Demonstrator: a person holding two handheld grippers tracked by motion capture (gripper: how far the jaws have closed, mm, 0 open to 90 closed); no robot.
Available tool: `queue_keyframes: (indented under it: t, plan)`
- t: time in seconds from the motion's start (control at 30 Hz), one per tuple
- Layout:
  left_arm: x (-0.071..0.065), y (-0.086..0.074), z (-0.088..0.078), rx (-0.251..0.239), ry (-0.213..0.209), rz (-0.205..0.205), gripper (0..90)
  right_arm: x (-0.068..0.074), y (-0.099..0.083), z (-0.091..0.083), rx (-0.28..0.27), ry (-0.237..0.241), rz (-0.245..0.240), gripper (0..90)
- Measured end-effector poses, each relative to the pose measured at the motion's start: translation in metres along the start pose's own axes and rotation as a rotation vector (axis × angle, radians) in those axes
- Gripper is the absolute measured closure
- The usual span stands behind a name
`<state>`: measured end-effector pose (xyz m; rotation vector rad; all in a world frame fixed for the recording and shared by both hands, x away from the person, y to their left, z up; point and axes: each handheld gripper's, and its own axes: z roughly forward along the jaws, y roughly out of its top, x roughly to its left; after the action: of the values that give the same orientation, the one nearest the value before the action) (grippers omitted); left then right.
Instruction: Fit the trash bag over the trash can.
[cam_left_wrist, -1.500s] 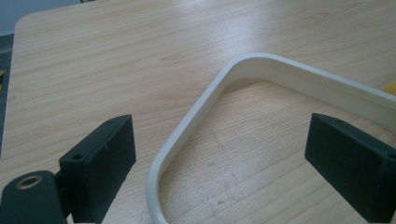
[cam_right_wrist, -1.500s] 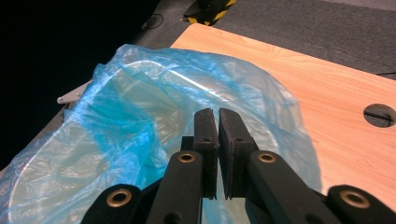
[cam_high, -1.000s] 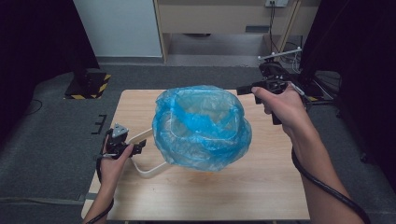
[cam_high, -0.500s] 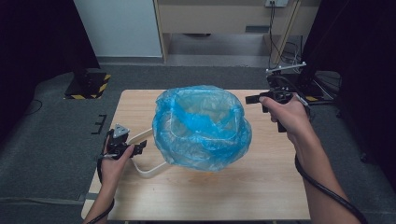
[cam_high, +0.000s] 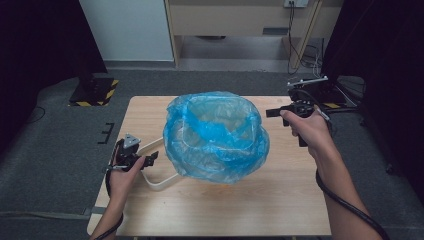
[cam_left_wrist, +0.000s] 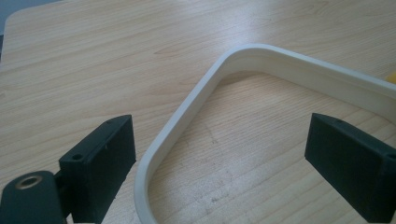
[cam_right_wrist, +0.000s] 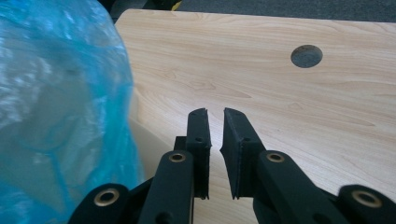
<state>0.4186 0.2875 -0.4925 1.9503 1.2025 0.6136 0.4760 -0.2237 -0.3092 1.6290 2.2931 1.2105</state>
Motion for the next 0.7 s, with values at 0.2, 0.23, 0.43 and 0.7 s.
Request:
queue_keyframes:
  t: [0.2,0.23,0.43,0.7]
  plan:
    - [-0.003,0.002,0.000,0.003,-0.003,0.006,7.2,-0.009,-0.006,0.005,-0.002,-0.010,0.006,75.2]
    - [-0.003,0.002,0.000,0.003,-0.005,0.008,7.2,-0.010,-0.006,0.006,-0.002,-0.012,0.009,73.3]
    - [-0.004,0.010,-0.002,0.011,-0.026,0.004,6.4,-0.019,-0.012,0.012,0.004,-0.026,-0.004,55.1]
    - [-0.003,0.025,-0.002,0.014,-0.021,0.011,5.8,-0.033,-0.020,0.022,0.003,-0.038,-0.002,36.3]
